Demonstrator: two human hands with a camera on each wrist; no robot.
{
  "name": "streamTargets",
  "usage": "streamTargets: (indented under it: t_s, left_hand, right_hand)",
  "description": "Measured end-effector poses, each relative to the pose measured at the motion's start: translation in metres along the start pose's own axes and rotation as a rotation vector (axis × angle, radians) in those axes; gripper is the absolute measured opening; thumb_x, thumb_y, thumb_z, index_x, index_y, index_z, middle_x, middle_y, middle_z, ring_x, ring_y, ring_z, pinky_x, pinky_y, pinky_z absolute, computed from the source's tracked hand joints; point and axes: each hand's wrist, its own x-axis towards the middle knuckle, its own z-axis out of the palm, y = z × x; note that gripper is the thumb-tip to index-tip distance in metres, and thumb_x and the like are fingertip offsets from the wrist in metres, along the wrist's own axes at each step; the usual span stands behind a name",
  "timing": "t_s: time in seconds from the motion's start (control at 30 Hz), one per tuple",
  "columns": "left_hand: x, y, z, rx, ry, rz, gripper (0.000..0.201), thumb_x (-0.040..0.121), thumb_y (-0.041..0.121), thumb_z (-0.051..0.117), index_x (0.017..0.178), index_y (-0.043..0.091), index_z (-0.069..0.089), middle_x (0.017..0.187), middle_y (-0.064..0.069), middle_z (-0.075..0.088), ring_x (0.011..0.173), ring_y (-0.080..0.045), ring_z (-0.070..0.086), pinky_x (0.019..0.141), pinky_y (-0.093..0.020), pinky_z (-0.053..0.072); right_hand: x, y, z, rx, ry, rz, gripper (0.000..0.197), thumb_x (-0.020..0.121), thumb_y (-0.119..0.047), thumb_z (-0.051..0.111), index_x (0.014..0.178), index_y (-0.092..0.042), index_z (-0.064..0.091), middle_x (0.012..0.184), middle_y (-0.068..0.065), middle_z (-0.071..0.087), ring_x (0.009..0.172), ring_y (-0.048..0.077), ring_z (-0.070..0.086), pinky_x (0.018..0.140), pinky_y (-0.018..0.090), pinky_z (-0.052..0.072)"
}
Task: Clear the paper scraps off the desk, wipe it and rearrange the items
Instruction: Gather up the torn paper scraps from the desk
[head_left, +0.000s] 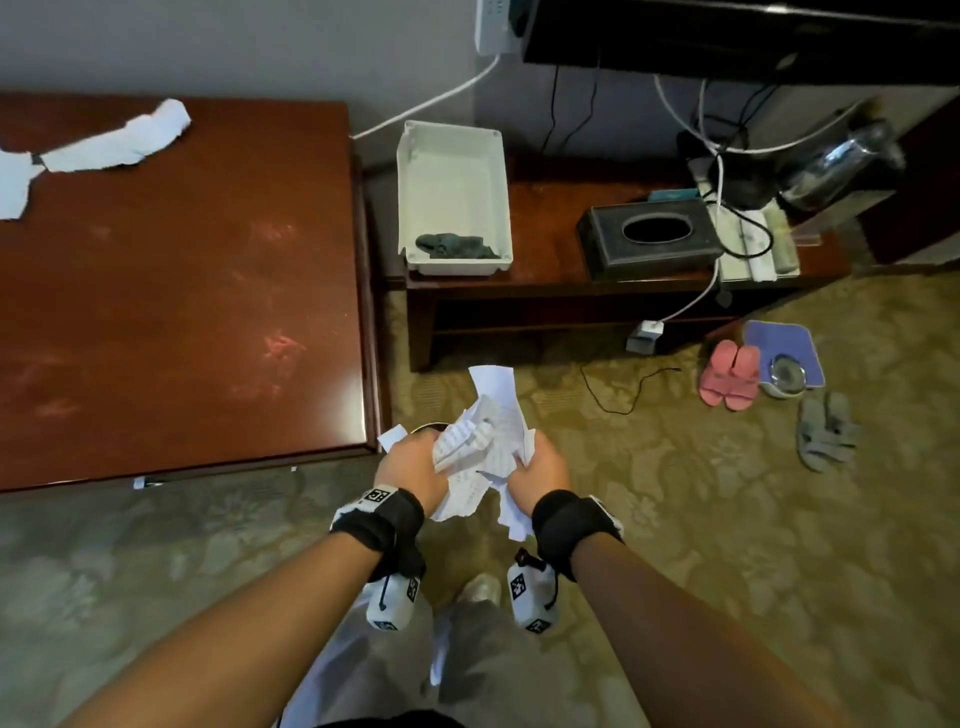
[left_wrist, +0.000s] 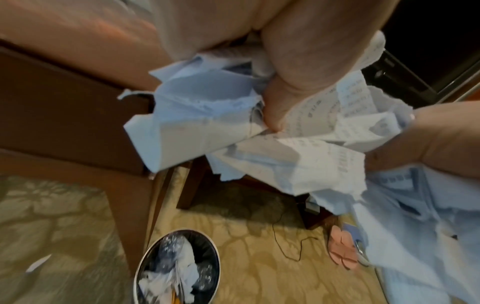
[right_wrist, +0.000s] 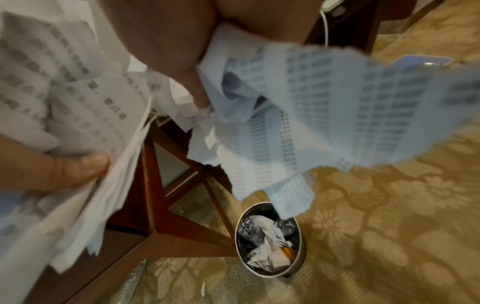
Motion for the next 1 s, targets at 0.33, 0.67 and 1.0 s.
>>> streamTargets:
  t_s: [0.33, 0.67, 1.0]
  left_hand:
    - [0.04, -0.069, 0.082, 0.111, -0.158, -0.155, 0.026, 0.087, 0.015, 0.054, 0.113, 0.014, 0.057, 0.113, -0.009, 0.066, 0.107, -0.028, 0.062, 0.087, -0.033, 0.05]
    - [0.174, -0.152, 0.221, 0.11, -0.096, -0.22, 0.032, 0.086, 0.009, 0.051, 0.117, 0.015, 0.056, 0.121, -0.008, 0.062, 0.113, -0.026, 0.06, 0.092, -0.033, 0.05]
    - [0.295, -0.235, 0.32, 0.453, -0.146, -0.172, 0.04, 0.082, 0.022, 0.063, 0.119, 0.012, 0.054, 0.121, -0.012, 0.059, 0.113, -0.029, 0.057, 0.094, -0.036, 0.048]
  right_hand:
    - [0.045, 0.059, 0.036, -0.058, -0.057, 0.122, 0.056, 0.098, -0.014, 0.052, 0.149, -0.008, 0.03, 0.149, 0.014, 0.042, 0.136, 0.032, 0.04, 0.107, 0.036, 0.036]
    - [0.21, 0.145, 0.156, -0.118, -0.261, -0.057, 0.063, 0.099, -0.004, 0.045, 0.154, -0.013, 0.016, 0.157, 0.01, 0.03, 0.143, 0.03, 0.031, 0.112, 0.033, 0.032]
    - [0.339, 0.208, 0.304, -0.335, -0.285, -0.211, 0.034, 0.088, -0.007, 0.052, 0.122, -0.008, 0.046, 0.124, 0.015, 0.057, 0.116, 0.032, 0.055, 0.096, 0.035, 0.046]
